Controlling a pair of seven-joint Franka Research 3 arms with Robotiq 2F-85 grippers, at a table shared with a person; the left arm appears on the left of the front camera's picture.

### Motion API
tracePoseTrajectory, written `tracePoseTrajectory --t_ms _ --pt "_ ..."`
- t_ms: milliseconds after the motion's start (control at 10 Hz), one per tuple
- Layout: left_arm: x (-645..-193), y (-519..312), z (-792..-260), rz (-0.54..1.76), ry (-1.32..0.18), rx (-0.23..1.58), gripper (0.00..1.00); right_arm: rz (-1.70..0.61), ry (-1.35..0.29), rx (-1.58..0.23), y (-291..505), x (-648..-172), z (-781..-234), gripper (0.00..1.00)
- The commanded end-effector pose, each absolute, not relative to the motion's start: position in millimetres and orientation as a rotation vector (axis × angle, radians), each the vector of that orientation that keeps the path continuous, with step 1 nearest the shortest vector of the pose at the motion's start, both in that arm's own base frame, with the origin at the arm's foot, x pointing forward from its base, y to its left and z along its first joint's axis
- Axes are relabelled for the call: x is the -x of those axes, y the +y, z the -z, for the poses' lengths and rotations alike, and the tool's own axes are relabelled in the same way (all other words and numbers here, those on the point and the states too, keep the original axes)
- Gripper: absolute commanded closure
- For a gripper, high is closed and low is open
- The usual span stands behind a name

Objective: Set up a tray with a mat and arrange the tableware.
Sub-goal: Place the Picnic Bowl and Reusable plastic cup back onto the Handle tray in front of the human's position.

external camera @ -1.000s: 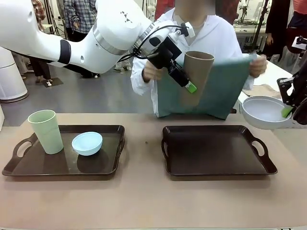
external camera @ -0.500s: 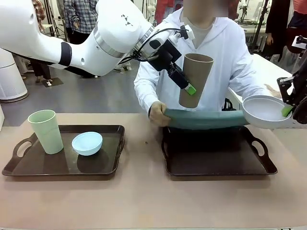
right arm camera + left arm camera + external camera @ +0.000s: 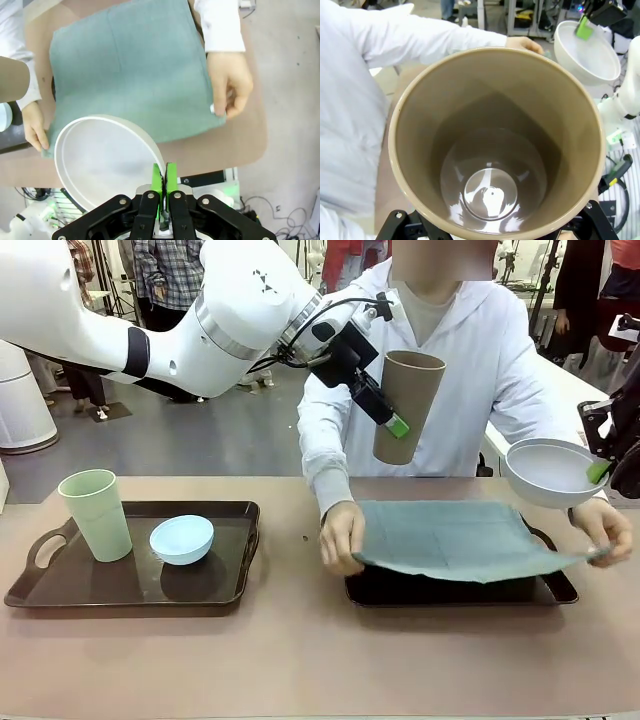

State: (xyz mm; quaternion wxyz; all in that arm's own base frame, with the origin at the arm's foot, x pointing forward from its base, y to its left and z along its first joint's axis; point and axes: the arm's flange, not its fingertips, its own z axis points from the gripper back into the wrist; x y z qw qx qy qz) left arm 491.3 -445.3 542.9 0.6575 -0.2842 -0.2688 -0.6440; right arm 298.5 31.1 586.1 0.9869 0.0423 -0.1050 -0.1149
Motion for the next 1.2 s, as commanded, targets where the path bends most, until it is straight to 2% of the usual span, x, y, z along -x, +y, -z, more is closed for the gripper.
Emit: tracePoseTrajectory --t_ms 0,1100 --pt "-491.2 -445.6 -547.0 1.474 -0.604 0.646 0.96 0.228 -0.207 -0.09 31.2 -297.3 -584.5 0.99" --pt "-491.2 -445.6 -547.0 1.474 -0.604 0.646 0.96 0.228 -0.207 -0.09 31.2 -297.3 -584.5 0.99"
